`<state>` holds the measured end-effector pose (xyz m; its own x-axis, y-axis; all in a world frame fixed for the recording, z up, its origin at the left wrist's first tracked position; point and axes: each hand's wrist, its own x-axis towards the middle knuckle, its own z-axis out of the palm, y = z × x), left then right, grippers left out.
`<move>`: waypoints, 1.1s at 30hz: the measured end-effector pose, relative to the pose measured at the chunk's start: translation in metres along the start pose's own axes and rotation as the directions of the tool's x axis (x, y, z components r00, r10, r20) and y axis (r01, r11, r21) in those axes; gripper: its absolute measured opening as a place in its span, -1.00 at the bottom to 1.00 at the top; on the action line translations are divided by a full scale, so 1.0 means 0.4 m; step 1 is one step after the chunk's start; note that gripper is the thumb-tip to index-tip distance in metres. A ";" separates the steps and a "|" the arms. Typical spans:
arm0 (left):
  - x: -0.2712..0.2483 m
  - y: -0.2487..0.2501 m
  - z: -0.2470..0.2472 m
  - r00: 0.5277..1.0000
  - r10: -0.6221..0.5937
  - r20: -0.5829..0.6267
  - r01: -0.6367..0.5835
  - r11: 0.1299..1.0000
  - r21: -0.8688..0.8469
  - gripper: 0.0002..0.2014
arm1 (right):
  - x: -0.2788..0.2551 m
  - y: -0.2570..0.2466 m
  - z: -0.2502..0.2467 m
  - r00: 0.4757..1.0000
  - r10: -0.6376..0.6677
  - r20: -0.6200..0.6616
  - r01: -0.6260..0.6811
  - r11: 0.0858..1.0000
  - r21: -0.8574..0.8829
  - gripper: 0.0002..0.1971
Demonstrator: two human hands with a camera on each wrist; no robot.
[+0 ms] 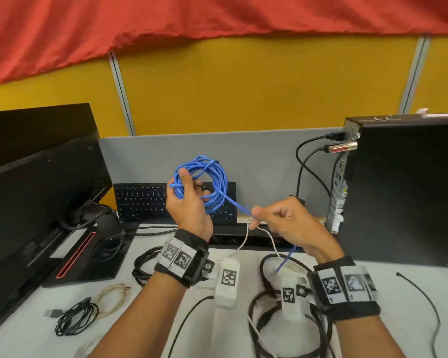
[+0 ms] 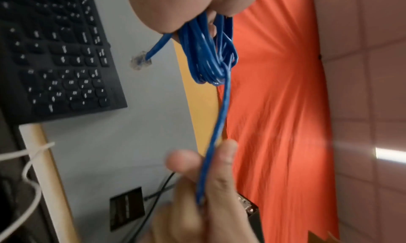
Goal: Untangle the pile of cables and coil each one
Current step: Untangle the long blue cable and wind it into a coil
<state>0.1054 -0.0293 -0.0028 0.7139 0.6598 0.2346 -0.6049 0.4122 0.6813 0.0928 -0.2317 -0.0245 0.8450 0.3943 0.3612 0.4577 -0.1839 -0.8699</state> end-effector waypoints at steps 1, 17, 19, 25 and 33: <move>-0.005 -0.001 0.003 0.999 -0.044 -0.003 0.044 0.999 -0.023 -0.83 | -0.001 0.001 0.008 1.000 -0.008 0.023 0.008 1.000 -0.020 -0.59; -0.130 -0.040 0.037 0.971 -0.171 0.165 0.171 0.985 0.014 -0.64 | 0.010 -0.027 0.089 0.982 0.051 0.181 -0.072 0.991 0.110 -0.64; -0.131 -0.035 0.040 0.965 -0.166 0.205 0.175 0.984 -0.027 -0.67 | 0.017 -0.030 0.093 0.998 0.015 0.060 -0.024 0.986 0.166 -0.63; -0.127 -0.036 0.020 0.966 -0.168 0.195 0.171 0.985 0.000 -0.61 | 0.024 -0.034 0.102 0.987 -0.027 -0.157 0.073 0.952 0.297 -0.79; -0.118 -0.037 -0.042 0.926 -0.158 0.344 0.122 0.985 0.122 -0.64 | 0.029 -0.021 0.096 0.968 -0.046 -0.246 0.095 0.978 0.187 -0.87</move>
<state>0.0747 -0.0560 -0.0357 0.8776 0.3294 0.3484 -0.4653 0.4100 0.7845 0.0880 -0.1909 -0.0259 0.8649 0.1685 0.4729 0.4756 0.0261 -0.8793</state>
